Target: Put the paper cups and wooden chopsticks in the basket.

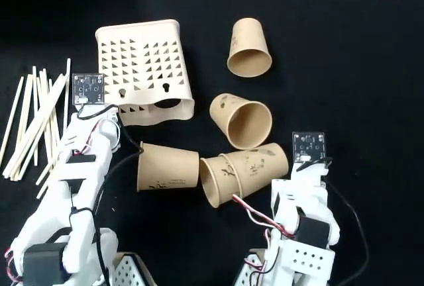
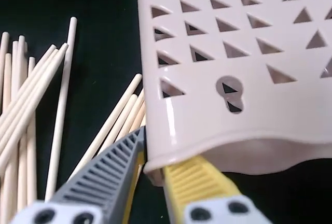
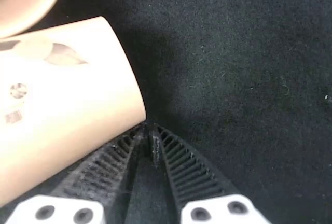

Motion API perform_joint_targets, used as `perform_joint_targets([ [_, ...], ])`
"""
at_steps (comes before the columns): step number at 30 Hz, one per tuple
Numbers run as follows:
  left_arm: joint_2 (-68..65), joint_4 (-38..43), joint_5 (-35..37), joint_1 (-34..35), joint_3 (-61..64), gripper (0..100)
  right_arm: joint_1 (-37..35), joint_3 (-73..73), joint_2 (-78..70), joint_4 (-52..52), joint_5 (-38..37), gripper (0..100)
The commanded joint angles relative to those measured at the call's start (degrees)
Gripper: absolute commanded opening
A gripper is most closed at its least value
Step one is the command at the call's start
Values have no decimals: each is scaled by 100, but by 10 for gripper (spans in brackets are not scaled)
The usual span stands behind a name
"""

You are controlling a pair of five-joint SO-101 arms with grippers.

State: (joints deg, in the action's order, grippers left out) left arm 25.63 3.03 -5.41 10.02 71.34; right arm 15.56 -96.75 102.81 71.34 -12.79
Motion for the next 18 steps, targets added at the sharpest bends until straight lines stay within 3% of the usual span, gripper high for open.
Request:
perform_joint_targets([
  [1, 844, -765, 53, -110, -321, 27, 35, 4, -22, 26, 0, 13],
  [9, 3103, -3481, 369, -769, -1473, 27, 35, 4, -22, 26, 0, 13],
  [18, 3332, -4941, 949, -971, -3037, 27, 35, 4, -22, 26, 0, 13],
])
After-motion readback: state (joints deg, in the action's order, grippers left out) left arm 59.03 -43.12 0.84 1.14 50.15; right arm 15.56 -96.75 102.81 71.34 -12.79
